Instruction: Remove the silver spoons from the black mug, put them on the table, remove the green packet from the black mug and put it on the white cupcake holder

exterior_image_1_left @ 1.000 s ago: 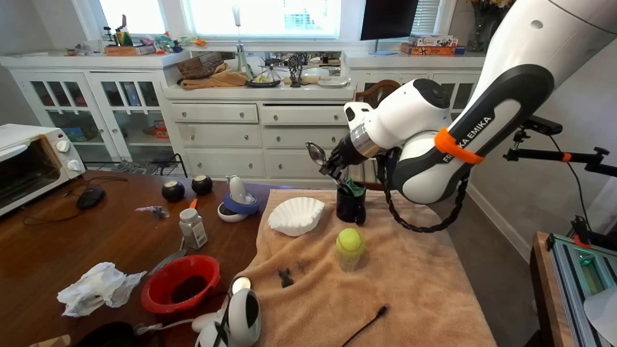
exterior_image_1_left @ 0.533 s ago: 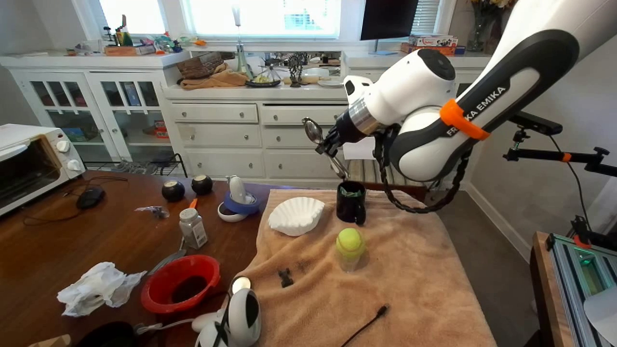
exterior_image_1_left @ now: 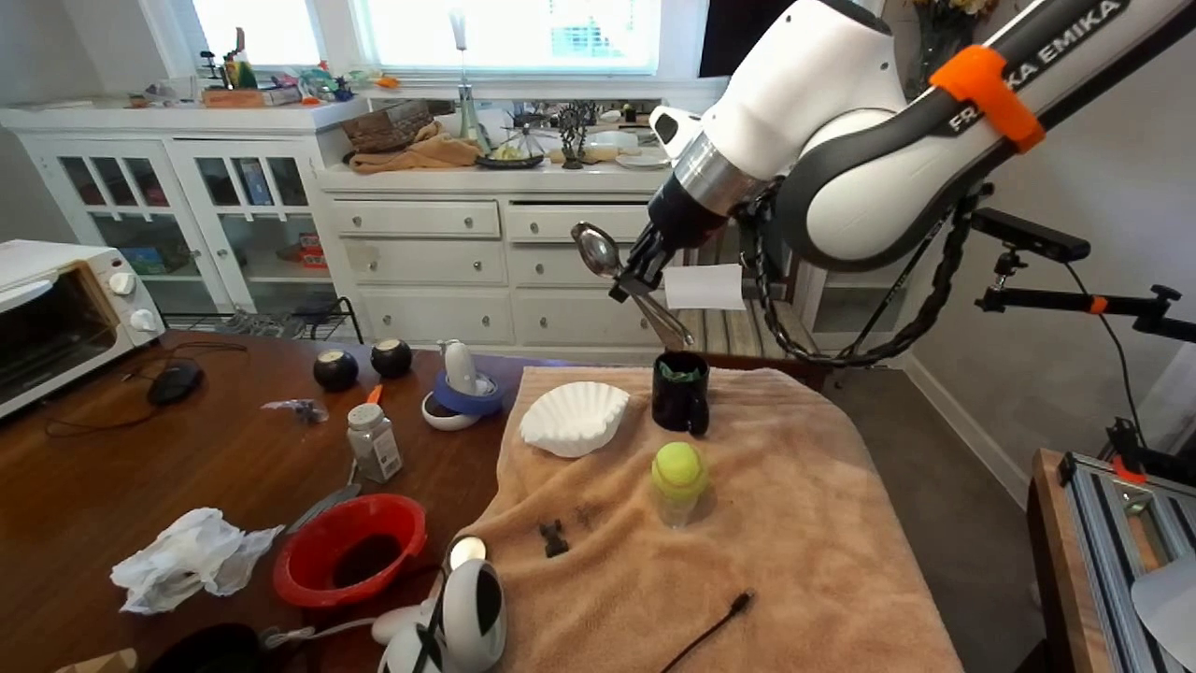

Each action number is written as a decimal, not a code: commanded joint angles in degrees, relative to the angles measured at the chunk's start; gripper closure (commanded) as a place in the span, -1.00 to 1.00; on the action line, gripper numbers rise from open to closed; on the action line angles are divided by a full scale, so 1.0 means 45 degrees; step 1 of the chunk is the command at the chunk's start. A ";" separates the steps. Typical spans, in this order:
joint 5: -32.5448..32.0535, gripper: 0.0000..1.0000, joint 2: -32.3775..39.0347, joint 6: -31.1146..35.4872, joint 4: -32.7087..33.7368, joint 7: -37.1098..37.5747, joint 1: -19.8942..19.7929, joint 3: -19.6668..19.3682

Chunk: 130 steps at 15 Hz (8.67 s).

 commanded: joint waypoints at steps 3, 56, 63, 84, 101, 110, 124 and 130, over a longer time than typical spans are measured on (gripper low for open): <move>0.1702 0.96 -0.2689 -0.3136 -0.0554 -0.3136 -0.0575 0.1461; 0.1598 0.96 0.7111 -0.8377 0.7501 0.0072 -0.9512 1.3485; 0.1586 0.96 0.7829 -0.8925 0.8265 0.0048 -0.9560 1.3601; -0.2623 -1.00 0.2960 -0.8330 0.5669 0.6275 -0.7730 1.1594; -0.1566 -1.00 0.0304 -0.8889 0.3212 0.7914 -1.0124 1.1513; -0.1654 -1.00 0.0442 -0.8989 0.3310 0.8066 -1.0626 1.1460; 0.0826 -1.00 0.0958 -0.9562 0.2669 0.3545 -1.2744 1.0784; 0.0413 -1.00 0.0932 -0.9630 0.2710 0.2595 -1.2956 1.0600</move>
